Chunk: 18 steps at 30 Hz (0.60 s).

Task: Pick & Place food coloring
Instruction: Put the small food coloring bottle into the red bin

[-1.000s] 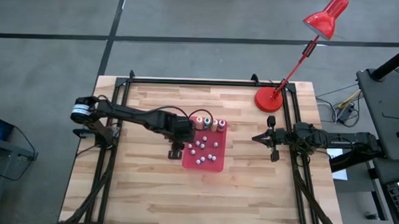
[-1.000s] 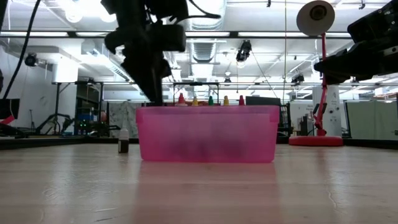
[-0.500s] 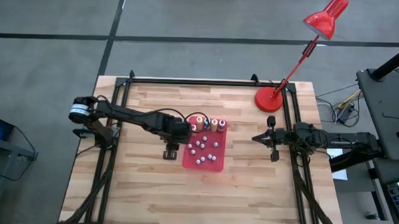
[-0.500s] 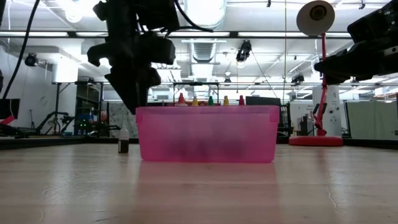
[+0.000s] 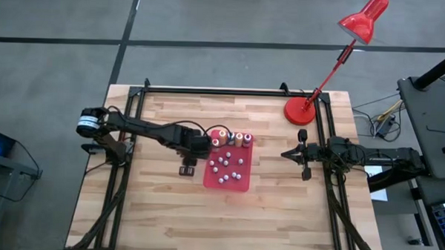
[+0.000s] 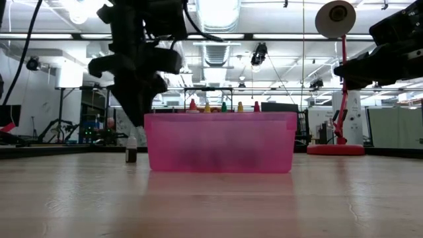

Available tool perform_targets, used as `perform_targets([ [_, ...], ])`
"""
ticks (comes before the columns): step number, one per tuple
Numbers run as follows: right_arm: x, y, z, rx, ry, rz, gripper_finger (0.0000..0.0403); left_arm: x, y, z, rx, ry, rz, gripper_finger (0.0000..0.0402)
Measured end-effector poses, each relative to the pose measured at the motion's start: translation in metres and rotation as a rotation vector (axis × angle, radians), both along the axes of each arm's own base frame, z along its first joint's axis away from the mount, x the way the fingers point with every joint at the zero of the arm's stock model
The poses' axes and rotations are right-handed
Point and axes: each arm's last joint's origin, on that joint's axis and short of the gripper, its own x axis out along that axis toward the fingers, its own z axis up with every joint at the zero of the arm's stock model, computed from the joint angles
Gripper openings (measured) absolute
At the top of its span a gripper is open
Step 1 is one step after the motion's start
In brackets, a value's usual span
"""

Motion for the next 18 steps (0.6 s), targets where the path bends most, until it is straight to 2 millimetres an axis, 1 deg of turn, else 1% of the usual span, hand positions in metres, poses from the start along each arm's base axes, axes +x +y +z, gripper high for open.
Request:
perform_targets([
  [6,0.0,0.0,0.0,0.0,0.0,0.0,0.0009,-0.0065,0.0006,-0.0103,-0.004,0.041,0.011,0.0108],
  [18,0.0,0.0,0.0,0.0,0.0,0.0,0.0009,-0.0065,0.0064,-0.0104,-0.009,0.04,0.047,0.0108],
])
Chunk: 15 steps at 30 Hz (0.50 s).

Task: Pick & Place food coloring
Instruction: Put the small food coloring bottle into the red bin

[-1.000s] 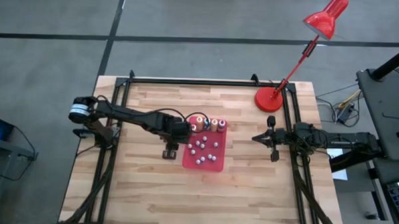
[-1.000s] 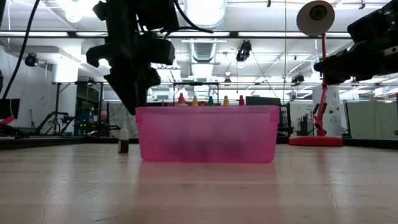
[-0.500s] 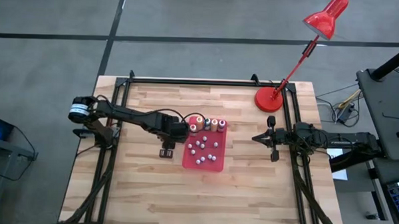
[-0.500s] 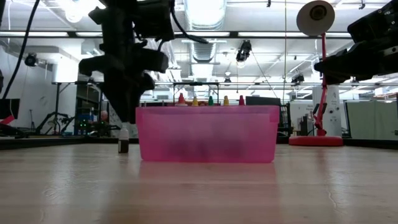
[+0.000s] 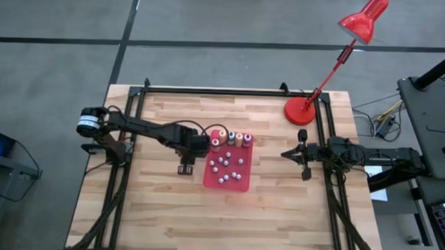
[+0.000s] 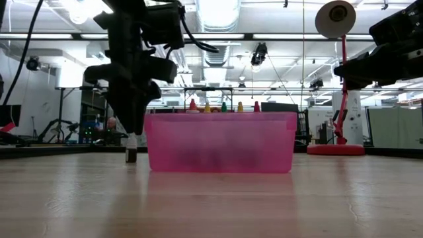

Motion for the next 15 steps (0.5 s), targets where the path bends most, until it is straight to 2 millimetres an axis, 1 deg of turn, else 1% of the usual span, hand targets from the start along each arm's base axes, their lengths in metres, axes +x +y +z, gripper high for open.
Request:
perform_targets([
  [5,0.0,0.0,0.0,0.001,0.0,0.0,0.0009,-0.002,0.004,-0.005,0.0,0.006,0.015,0.0108],
  [15,0.0,0.0,0.0,0.001,0.0,0.0,0.0009,-0.001,0.004,-0.012,-0.037,-0.033,0.015,0.0108],
])
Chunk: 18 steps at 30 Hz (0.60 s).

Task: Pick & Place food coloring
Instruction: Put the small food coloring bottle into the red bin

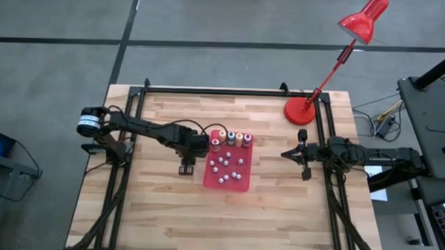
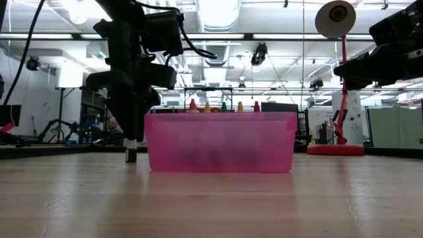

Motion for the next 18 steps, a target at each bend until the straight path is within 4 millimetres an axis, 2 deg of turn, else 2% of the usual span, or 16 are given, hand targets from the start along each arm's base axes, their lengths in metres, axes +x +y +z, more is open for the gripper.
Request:
perform_targets([
  [18,0.0,0.0,0.0001,0.0,0.0,0.0,0.0009,-0.0033,0.0056,-0.0039,-0.003,0.019,0.017,0.0108],
])
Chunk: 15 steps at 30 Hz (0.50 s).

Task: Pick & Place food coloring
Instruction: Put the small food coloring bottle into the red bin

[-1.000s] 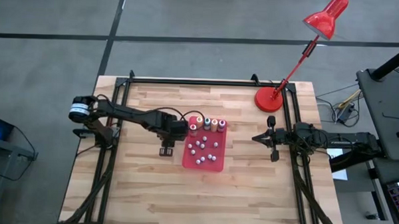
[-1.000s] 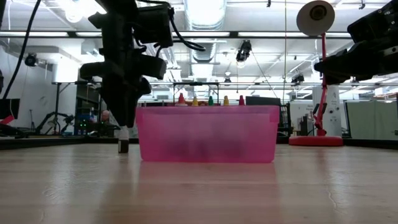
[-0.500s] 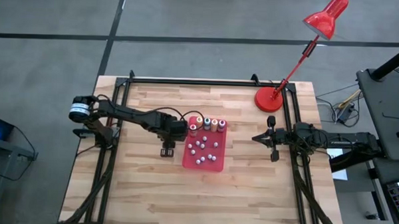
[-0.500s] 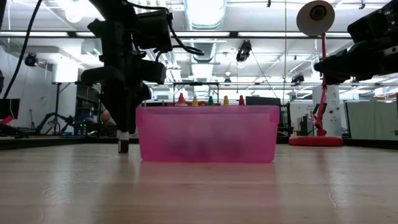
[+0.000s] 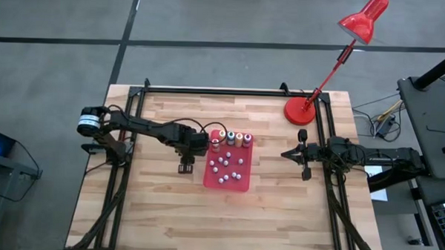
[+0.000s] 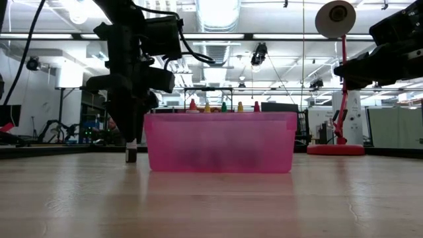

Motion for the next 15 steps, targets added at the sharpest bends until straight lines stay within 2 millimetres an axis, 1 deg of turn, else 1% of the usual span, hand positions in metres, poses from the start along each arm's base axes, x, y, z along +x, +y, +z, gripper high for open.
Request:
perform_targets([
  [9,0.0,0.0,0.0,0.0,0.0,0.0,0.0009,-0.006,-0.0013,-0.0085,-0.031,0.031,0.001,0.0108],
  [15,0.0,0.0,-0.0001,-0.002,0.0,0.0,0.0009,-0.0029,-0.0011,-0.0079,-0.03,-0.002,0.001,0.0108],
])
